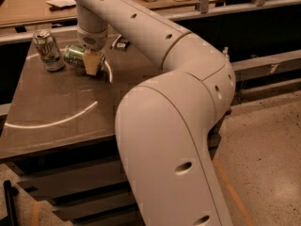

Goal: Move green can near 7up can

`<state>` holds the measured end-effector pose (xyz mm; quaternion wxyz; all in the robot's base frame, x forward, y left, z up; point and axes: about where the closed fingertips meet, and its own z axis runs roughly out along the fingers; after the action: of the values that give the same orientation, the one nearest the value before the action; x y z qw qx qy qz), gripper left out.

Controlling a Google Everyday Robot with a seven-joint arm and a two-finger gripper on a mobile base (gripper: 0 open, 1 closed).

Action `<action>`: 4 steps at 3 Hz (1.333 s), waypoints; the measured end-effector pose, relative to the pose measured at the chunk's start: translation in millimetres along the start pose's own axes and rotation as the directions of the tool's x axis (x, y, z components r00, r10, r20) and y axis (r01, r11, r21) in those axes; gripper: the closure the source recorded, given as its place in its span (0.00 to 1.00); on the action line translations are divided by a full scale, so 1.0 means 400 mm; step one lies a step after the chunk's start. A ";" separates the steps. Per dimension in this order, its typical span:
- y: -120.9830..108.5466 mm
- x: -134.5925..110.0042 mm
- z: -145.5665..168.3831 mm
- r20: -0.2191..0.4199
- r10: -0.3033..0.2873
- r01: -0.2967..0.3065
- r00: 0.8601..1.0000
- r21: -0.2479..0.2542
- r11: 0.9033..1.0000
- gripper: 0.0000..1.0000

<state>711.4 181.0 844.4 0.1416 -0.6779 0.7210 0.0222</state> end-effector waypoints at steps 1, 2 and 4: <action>0.000 -0.002 0.009 0.000 -0.001 0.001 1.000 -0.001 1.000 0.09; -0.001 -0.004 0.017 0.001 -0.001 0.001 1.000 -0.002 1.000 0.00; -0.014 0.020 0.015 0.029 -0.006 0.006 1.000 -0.015 1.000 0.00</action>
Offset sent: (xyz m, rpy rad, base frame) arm 0.0008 0.0014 -0.0029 0.0003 0.0009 0.0009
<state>717.8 174.0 837.6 0.1470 -0.6808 0.7166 0.0373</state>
